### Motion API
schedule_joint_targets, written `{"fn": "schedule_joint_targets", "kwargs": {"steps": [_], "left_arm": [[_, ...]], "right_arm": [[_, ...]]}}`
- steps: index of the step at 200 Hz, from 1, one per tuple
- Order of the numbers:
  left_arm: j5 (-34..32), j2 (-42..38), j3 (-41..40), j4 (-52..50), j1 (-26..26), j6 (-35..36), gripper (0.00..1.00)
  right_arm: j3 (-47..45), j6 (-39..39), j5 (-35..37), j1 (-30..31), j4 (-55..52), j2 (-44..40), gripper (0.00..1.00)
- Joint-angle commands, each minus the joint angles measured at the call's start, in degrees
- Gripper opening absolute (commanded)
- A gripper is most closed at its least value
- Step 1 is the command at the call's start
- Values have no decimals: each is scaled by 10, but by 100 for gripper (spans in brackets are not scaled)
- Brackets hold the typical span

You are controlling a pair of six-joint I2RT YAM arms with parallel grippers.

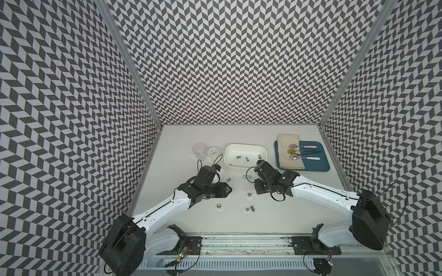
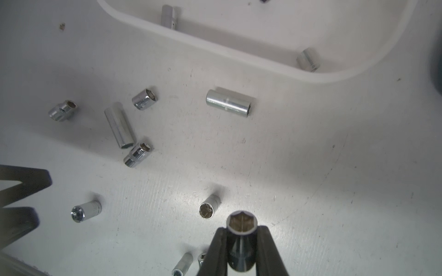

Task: Put the socket on the desktop into the storage box
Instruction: Pick up the socket head at the center of the board, then place the socket head in the storage box.

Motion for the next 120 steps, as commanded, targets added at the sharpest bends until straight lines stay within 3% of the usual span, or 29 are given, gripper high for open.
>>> {"fn": "schedule_joint_targets", "kwargs": {"steps": [1,120], "left_arm": [[-6,-10,23,12,15,3,48],[-7,-12,37,25,69,-11,48]], "right_arm": [[36,-34,6,-22,5,13,16],[260,-110,-41,-137,19,218,16]]}}
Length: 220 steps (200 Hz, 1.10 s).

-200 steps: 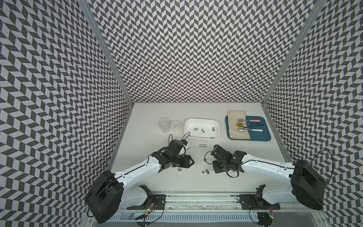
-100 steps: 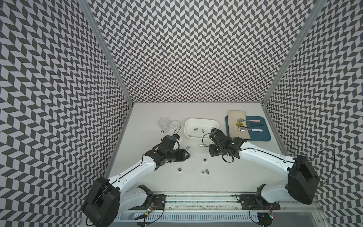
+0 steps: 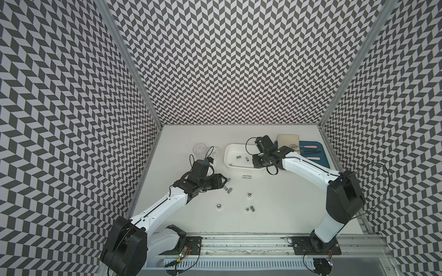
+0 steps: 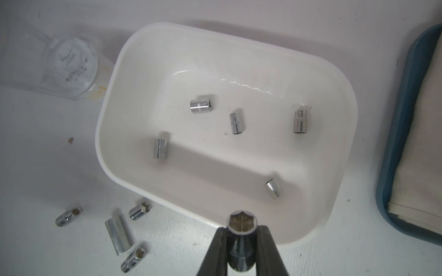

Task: Put the socket on the desktop into the storage box
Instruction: Place the socket head in the storage box.

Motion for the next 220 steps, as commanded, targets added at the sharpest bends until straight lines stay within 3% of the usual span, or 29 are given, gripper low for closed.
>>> {"fn": "schedule_joint_targets", "kwargs": {"steps": [1,101,220], "left_arm": [[-4,-12,11,12,6,-4,48],[-14,-35,-23,15,26,-14,48],[-6,-39,-39,19,36,-16,48]], "right_arm": [[43,-17,-13,-11,18,42,16],[157,-14,-34,-50,18,186,17],[198,-18,-39,-69,7,238,24]]}}
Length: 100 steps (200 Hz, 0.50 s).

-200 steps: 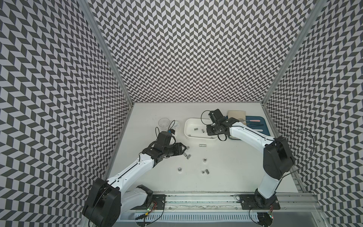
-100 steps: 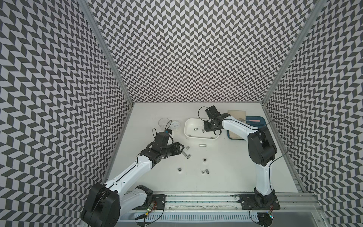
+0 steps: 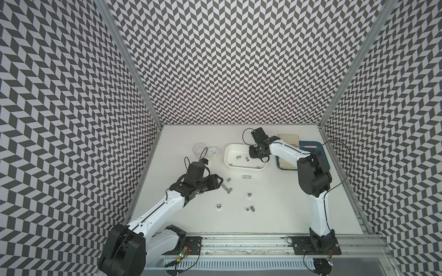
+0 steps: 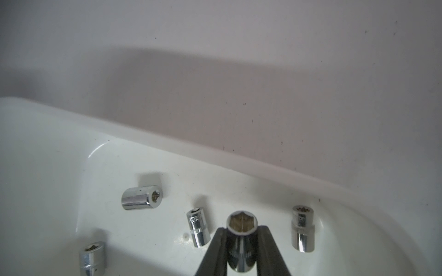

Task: Put the socket on the desktop into the storage box
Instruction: Place the socket head in the storage box.

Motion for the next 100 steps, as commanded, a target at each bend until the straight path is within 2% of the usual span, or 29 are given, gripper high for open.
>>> {"fn": "schedule_joint_targets", "kwargs": {"steps": [1,18,55,100], "left_arm": [[3,-9,-7,12,4,-3,48],[5,-9,-8,13,5,-4,48],[6,-12,-11,12,6,-4,48],[6,-15,-12,10,6,-2,48]], "right_arm": [[16,-4,-4,-3,8,9,24],[19,-5,-3,-3,5,10,24],[19,-4,-2,-3,2,5,33],[9,-6,-8,0,-2,-27,33]]}}
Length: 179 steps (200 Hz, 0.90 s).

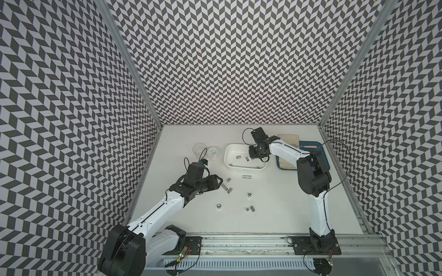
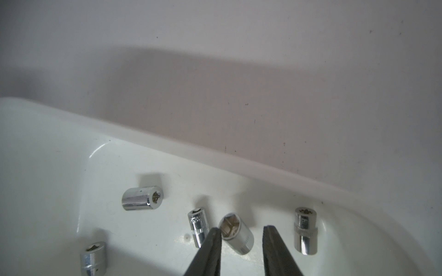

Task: Put the socket on the desktop into the storage box
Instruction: Place the socket head in the storage box, then pick up the socket head at the center of the board.

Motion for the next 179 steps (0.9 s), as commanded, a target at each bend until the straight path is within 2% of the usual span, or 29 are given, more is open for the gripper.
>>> {"fn": "schedule_joint_targets", "kwargs": {"steps": [1,54,121,179], "left_arm": [[6,-11,-5,9,4,-3,48],[26,-2,1,0,4,9,48],[70,0,-7,-15,0,22,49],[62,-5,-18,-18,-28,2,50]], "right_arm": [[2,-5,-4,1,1,-31,33],[-65,-7,3,21,16,-105,34],[-160,-17,-3,77,22,-211,34],[-261,-19,-5,124,22,-290,35]]}}
